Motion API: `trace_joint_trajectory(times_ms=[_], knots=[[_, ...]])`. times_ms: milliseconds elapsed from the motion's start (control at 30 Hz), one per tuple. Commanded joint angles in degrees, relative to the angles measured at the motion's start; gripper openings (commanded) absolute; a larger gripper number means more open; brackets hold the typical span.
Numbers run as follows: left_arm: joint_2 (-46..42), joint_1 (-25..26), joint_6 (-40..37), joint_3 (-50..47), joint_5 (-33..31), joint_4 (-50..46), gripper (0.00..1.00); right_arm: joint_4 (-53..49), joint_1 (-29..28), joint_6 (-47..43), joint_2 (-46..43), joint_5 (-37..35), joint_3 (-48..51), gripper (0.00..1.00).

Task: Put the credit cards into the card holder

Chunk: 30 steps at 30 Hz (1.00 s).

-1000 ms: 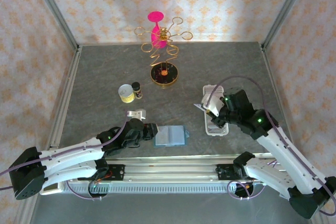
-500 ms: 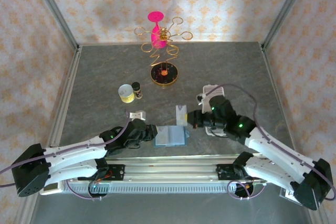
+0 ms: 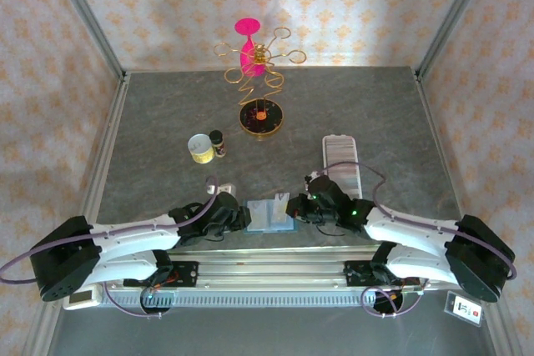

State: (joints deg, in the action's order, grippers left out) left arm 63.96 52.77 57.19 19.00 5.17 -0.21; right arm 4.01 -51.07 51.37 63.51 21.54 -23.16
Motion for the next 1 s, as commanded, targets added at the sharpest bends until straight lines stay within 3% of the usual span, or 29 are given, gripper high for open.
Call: trace_joint_trajectory(times_ms=[0, 500, 967], knots=[[0.97, -0.33, 0.76, -0.57, 0.96, 2.56, 0.35, 6.01, -0.17, 2.53, 1.39, -2.15, 0.31, 0.0], [1.45, -0.3, 1.25, -1.84, 1.0, 3.1, 0.31, 11.84, -0.26, 2.09, 10.19, 1.14, 0.12, 0.0], [2.04, -0.32, 1.35, -2.76, 1.35, 4.0, 0.29, 14.33, -1.14, 4.34, 11.54, 2.56, 2.05, 0.0]])
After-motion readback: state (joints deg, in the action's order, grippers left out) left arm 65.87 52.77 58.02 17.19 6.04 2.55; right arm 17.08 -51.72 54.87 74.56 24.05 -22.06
